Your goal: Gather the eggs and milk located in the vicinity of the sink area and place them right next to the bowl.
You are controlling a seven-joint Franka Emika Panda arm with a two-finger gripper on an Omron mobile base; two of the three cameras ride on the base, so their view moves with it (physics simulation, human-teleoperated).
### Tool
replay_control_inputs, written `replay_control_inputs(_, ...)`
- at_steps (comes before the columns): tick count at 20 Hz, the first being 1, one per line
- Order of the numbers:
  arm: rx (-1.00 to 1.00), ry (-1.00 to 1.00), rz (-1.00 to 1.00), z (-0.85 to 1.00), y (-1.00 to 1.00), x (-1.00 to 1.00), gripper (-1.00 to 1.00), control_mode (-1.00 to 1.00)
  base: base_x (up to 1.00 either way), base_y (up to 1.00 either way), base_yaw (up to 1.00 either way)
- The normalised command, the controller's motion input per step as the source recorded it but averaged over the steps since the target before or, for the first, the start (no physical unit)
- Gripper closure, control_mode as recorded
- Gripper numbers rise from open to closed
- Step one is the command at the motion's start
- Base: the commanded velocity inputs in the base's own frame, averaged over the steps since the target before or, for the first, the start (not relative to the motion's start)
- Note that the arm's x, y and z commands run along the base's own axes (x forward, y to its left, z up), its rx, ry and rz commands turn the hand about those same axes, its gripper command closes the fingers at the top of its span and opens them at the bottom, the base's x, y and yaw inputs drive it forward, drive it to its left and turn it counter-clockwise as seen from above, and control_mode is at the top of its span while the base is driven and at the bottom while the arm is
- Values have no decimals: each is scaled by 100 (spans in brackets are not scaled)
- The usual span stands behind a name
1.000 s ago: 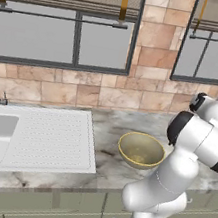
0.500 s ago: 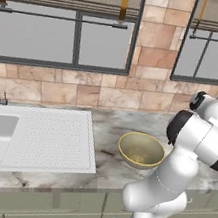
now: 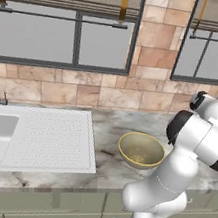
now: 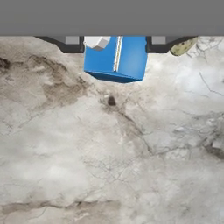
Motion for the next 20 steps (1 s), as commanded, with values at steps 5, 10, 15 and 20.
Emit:
replay_control_inputs(5,0,-1,0,0,9,-7,100,-100,0,0,0)
replay_control_inputs(10,0,-3,0,0,8,-3,100,-100,0,0,0)
replay_control_inputs(15,0,-1,0,0,11,-1,100,-100,0,0,0)
replay_control_inputs(20,0,0,0,0,15,0,100,-100,0,0,0)
